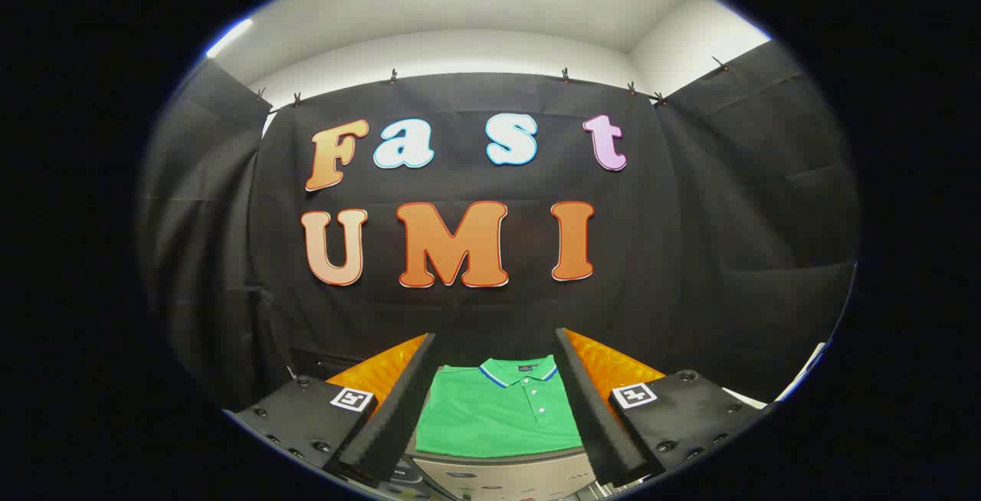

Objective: Put the clothes into the washing machine and then close the washing machine lid.

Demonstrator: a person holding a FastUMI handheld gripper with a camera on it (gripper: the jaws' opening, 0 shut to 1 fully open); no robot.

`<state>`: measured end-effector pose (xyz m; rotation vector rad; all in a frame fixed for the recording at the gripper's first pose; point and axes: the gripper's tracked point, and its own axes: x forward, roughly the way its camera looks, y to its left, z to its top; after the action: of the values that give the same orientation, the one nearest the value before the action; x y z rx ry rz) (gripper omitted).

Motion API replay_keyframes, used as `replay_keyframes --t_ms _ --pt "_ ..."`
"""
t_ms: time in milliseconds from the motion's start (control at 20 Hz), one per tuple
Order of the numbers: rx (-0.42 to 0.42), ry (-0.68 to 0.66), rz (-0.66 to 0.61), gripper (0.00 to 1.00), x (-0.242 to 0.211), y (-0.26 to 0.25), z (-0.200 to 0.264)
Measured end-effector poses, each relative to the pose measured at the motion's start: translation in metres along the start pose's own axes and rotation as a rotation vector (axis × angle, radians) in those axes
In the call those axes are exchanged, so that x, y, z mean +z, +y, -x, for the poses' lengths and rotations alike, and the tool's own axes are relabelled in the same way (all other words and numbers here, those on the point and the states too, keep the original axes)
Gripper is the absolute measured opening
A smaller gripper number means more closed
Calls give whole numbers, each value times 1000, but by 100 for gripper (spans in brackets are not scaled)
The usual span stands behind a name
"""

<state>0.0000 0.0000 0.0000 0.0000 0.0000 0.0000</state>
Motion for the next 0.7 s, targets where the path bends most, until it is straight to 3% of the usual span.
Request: replay_keyframes --t_ms 700 --pt "0 5 12 98 8 -7 -4"
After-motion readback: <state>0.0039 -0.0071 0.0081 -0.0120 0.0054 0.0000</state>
